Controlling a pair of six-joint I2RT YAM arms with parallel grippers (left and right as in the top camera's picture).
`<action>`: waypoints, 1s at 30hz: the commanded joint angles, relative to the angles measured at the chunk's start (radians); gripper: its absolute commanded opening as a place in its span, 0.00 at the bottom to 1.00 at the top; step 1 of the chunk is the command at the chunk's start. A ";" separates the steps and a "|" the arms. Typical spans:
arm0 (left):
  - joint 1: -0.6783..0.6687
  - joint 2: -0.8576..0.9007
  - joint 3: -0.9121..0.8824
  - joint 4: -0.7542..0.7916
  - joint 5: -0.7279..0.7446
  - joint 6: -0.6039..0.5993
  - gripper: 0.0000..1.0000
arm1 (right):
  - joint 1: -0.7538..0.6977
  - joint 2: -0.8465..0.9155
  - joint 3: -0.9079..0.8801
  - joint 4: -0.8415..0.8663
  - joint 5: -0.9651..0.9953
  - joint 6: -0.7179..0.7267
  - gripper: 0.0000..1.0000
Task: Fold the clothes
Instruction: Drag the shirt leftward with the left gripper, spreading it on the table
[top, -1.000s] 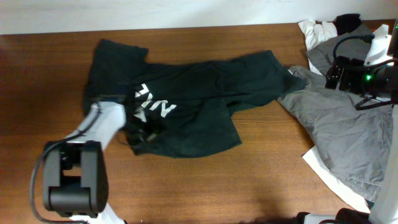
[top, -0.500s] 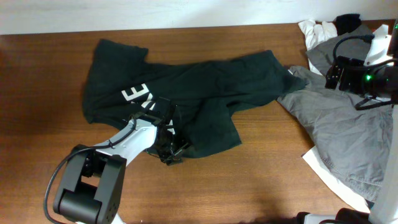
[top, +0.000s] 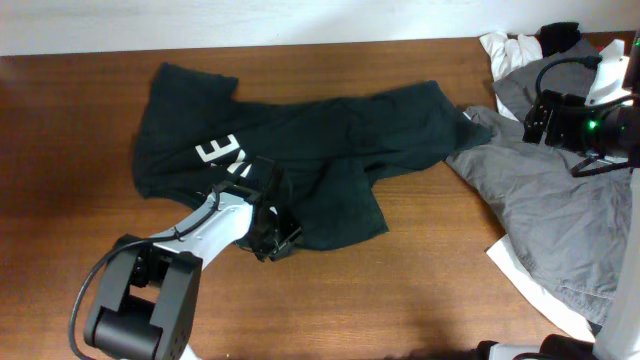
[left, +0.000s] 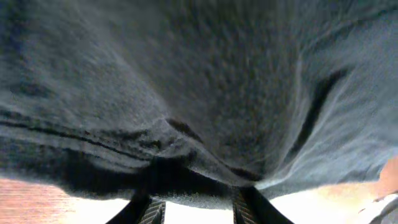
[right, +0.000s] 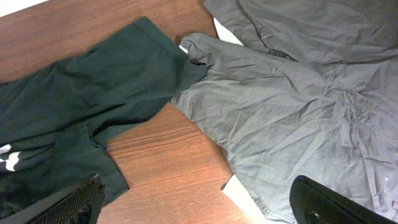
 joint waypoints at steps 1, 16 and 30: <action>0.014 0.044 -0.029 0.012 -0.209 -0.047 0.37 | -0.003 -0.012 0.006 -0.003 -0.002 0.006 0.99; 0.282 -0.094 -0.029 -0.176 -0.311 0.134 0.00 | -0.003 -0.004 0.006 -0.039 -0.002 0.006 0.99; 0.869 -0.301 -0.029 -0.116 -0.402 0.333 0.00 | -0.001 0.221 -0.051 -0.122 -0.058 -0.023 0.99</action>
